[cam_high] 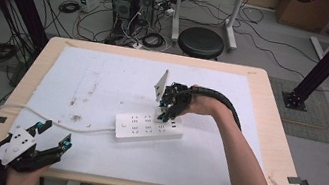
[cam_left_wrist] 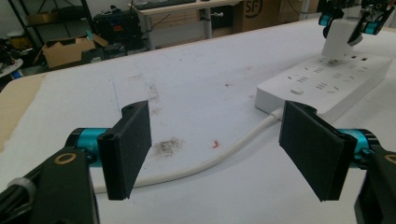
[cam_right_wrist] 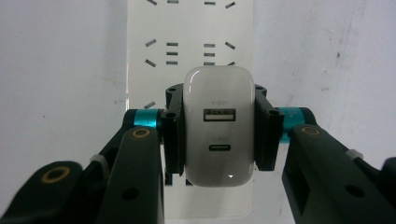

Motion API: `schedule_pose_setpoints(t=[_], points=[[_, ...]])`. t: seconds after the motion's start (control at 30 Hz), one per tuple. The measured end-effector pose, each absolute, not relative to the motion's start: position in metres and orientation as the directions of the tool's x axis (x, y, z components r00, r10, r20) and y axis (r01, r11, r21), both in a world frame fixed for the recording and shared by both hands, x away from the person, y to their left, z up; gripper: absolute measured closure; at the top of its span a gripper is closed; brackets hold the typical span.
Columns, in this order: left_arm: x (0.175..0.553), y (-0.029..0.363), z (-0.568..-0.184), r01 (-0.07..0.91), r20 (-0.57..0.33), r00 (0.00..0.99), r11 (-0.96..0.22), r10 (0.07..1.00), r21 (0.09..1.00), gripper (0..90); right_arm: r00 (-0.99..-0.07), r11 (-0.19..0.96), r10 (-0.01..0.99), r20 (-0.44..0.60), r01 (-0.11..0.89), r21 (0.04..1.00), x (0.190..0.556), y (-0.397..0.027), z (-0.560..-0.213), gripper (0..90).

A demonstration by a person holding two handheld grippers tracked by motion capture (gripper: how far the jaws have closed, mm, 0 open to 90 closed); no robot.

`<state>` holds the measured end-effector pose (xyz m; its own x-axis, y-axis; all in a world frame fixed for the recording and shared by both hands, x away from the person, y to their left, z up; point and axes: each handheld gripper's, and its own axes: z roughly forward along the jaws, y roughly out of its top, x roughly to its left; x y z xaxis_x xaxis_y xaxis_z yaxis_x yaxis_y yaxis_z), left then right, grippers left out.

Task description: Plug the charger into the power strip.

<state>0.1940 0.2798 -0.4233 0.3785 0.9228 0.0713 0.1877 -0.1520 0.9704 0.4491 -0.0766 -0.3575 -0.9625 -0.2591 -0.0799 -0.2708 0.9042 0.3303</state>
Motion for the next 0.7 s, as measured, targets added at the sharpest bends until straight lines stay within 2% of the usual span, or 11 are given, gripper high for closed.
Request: schedule_pose_setpoints(t=[0.5, 0.7], points=[[0.192, 0.281, -0.424, 0.191, 0.072, 0.373, -0.152, 0.925, 0.970, 25.4, -0.960, 0.898, -0.257, -0.113, -0.280, 0.338, 0.444, -0.079, -0.367, 63.7], [0.193, 0.277, -0.424, 0.194, 0.080, 0.380, -0.164, 0.921, 0.967, 25.4, -0.967, 0.889, -0.242, -0.074, -0.252, 0.382, 0.451, -0.083, -0.369, 63.8]])
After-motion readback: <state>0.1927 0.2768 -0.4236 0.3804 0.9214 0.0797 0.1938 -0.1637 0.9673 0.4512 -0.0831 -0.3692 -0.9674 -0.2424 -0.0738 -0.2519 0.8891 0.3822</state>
